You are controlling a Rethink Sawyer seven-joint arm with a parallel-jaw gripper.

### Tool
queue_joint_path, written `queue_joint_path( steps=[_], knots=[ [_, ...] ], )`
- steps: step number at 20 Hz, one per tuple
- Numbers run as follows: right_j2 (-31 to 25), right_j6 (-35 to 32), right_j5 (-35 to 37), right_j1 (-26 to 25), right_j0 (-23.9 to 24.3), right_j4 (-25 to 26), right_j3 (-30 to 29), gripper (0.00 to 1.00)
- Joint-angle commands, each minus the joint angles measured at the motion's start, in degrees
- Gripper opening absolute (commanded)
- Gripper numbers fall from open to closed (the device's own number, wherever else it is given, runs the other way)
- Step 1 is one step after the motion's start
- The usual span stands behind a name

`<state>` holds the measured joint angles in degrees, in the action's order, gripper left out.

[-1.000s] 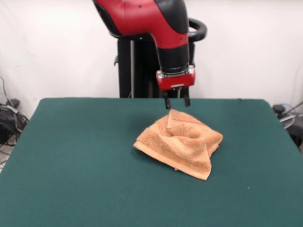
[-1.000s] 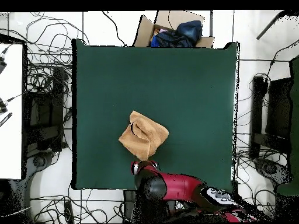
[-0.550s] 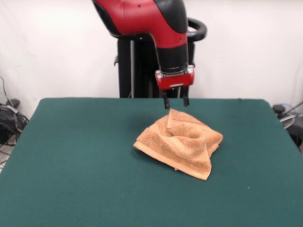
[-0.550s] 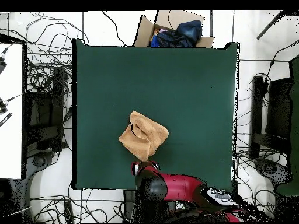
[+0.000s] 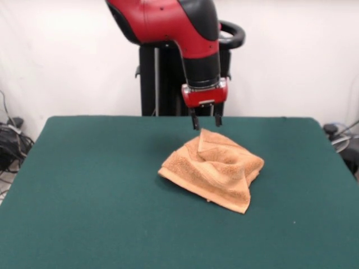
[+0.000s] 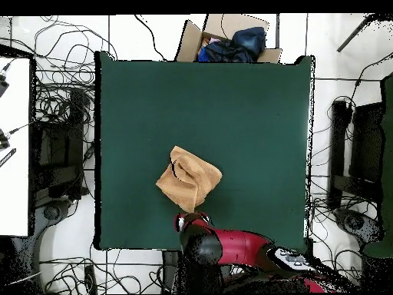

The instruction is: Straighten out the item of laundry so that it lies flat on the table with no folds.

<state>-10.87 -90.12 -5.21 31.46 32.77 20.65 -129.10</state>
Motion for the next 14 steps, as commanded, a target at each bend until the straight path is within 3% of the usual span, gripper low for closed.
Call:
queue_joint_path(
  steps=[1,7,14],
  knots=[
    [-0.64,-4.33,2.97,-1.79,-0.68,1.66,8.58,1.0],
    [-2.93,-5.25,1.95,-2.8,1.05,1.77,7.97,1.0],
    [-0.19,-4.89,1.85,-3.11,-0.79,2.53,9.38,1.0]
  ],
)
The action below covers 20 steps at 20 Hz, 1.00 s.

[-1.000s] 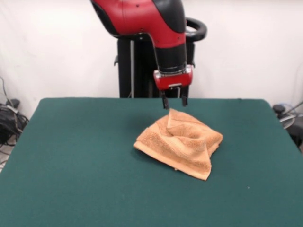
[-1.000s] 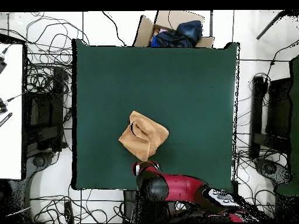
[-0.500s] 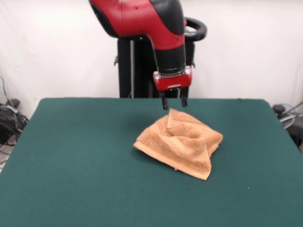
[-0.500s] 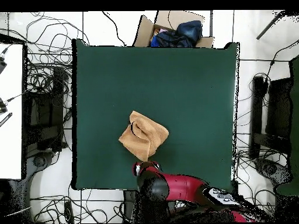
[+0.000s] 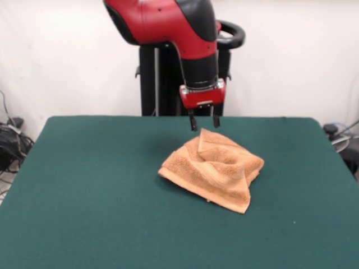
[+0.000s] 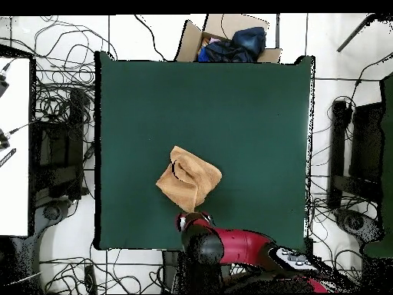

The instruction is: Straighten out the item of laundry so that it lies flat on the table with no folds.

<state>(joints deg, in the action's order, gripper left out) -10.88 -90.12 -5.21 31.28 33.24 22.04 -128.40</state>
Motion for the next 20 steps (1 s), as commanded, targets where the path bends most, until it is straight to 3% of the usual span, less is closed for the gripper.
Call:
queue_joint_path(
  steps=[1,20],
  knots=[
    [-0.29,-4.97,1.75,-3.14,-1.14,1.28,8.79,1.0],
    [-6.65,-5.18,1.82,-7.99,3.9,3.06,8.94,1.0]
  ],
)
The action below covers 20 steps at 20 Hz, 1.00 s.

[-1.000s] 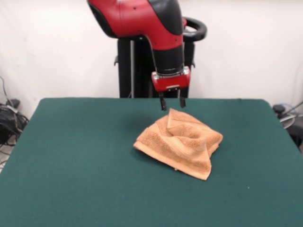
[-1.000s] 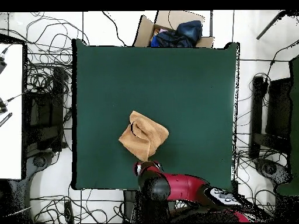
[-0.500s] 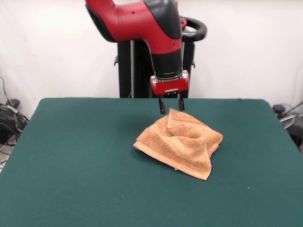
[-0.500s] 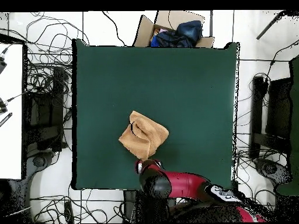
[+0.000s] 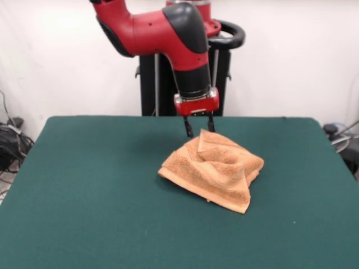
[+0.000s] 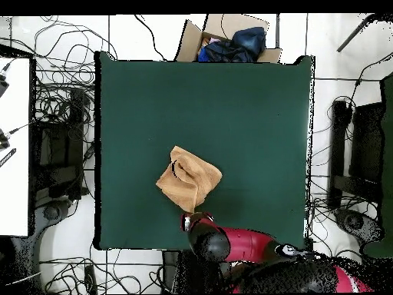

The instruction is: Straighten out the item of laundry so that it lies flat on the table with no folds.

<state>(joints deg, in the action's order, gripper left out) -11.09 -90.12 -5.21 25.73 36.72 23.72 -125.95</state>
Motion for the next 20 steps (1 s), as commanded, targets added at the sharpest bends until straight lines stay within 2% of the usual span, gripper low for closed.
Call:
queue_joint_path(
  steps=[1,10,20],
  knots=[
    [-6.76,-5.16,1.7,-2.65,0.76,1.56,6.46,1.0],
    [-11.52,-4.91,1.43,-4.8,4.93,3.92,5.68,1.0],
    [-12.19,-5.55,0.39,-3.03,4.68,4.72,4.79,1.0]
  ],
)
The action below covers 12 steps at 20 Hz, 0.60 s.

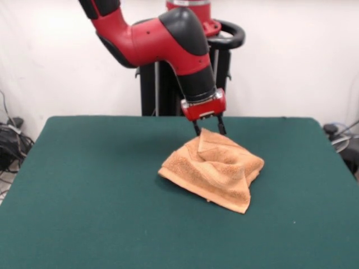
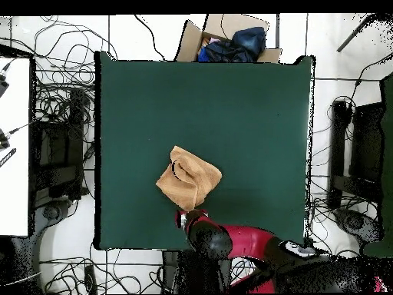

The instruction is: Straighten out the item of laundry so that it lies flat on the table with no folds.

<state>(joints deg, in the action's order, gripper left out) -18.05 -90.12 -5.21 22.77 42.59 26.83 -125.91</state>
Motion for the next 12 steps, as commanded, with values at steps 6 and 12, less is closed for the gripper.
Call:
queue_joint_path(
  steps=[6,12],
  knots=[
    [-2.46,-5.52,0.53,3.2,-3.79,2.07,4.93,1.0],
    [-3.1,-5.26,0.52,5.62,-3.89,2.91,4.19,1.0]
  ],
)
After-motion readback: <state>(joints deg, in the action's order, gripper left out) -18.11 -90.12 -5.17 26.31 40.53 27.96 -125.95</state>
